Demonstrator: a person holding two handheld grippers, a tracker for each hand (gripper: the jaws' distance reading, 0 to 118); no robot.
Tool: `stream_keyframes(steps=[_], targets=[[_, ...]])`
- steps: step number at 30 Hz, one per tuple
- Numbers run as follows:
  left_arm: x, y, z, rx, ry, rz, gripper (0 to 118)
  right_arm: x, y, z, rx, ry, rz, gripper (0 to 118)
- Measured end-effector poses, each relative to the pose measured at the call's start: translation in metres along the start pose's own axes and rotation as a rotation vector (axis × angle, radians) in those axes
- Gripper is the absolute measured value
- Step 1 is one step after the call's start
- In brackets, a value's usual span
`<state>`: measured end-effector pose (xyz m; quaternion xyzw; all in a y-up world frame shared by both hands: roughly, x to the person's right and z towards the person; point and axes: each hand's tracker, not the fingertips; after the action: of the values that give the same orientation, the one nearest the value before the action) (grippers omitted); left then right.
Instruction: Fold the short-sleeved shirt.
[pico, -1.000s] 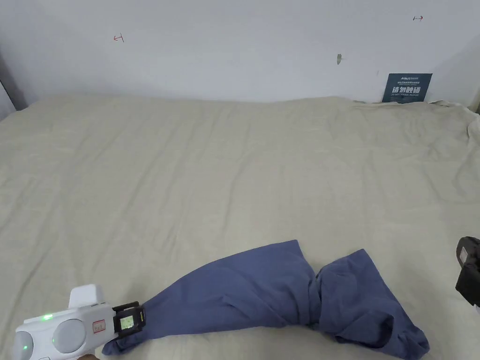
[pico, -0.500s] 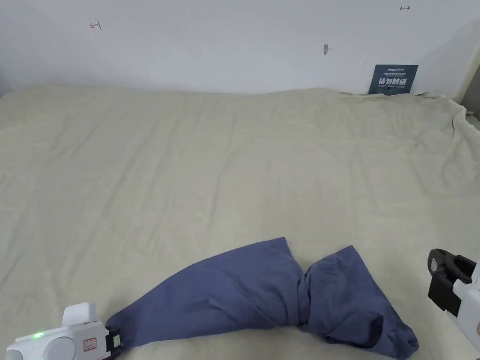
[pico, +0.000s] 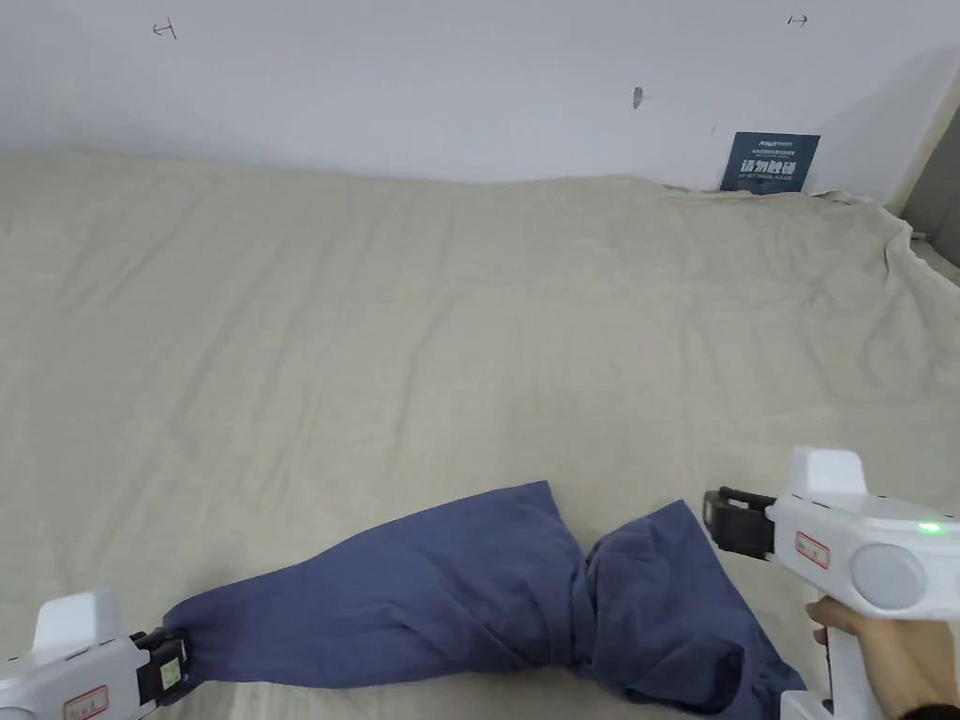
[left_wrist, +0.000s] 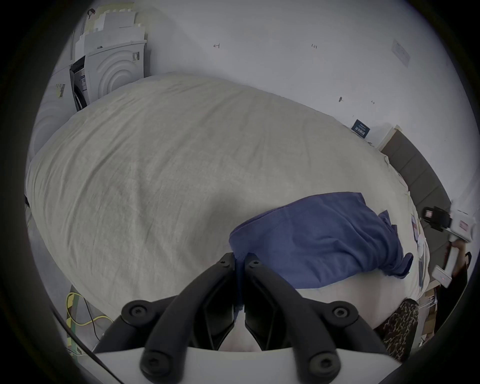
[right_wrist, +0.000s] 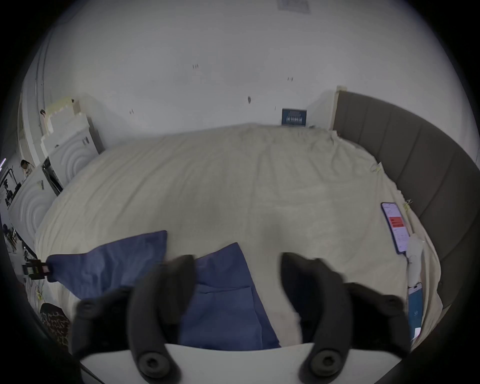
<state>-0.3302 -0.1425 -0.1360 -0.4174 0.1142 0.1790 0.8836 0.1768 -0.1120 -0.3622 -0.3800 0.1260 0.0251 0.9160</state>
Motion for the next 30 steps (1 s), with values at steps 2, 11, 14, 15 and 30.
stream_keyframes(steps=[2, 11, 14, 15, 30], targets=[[0.0, 0.0, -0.001, -0.002, -0.002, -0.003, 2, 0.001, 0.003, -0.022, -0.048, -0.007, -0.021, 91], [-0.002, 0.0, -0.011, -0.028, -0.004, 0.002, 2, -0.014, 0.0, -0.099, -0.201, -0.068, 0.024, 80], [-0.003, -0.001, -0.015, -0.038, -0.002, 0.006, 2, -0.024, -0.008, -0.113, -0.252, -0.071, 0.065, 57], [-0.004, -0.001, -0.016, -0.041, -0.001, 0.008, 2, -0.027, -0.012, -0.115, -0.255, -0.062, 0.058, 50], [-0.003, 0.006, 0.004, 0.001, -0.061, 0.032, 2, -0.026, 0.014, -0.016, 0.013, 0.003, 0.071, 2]])
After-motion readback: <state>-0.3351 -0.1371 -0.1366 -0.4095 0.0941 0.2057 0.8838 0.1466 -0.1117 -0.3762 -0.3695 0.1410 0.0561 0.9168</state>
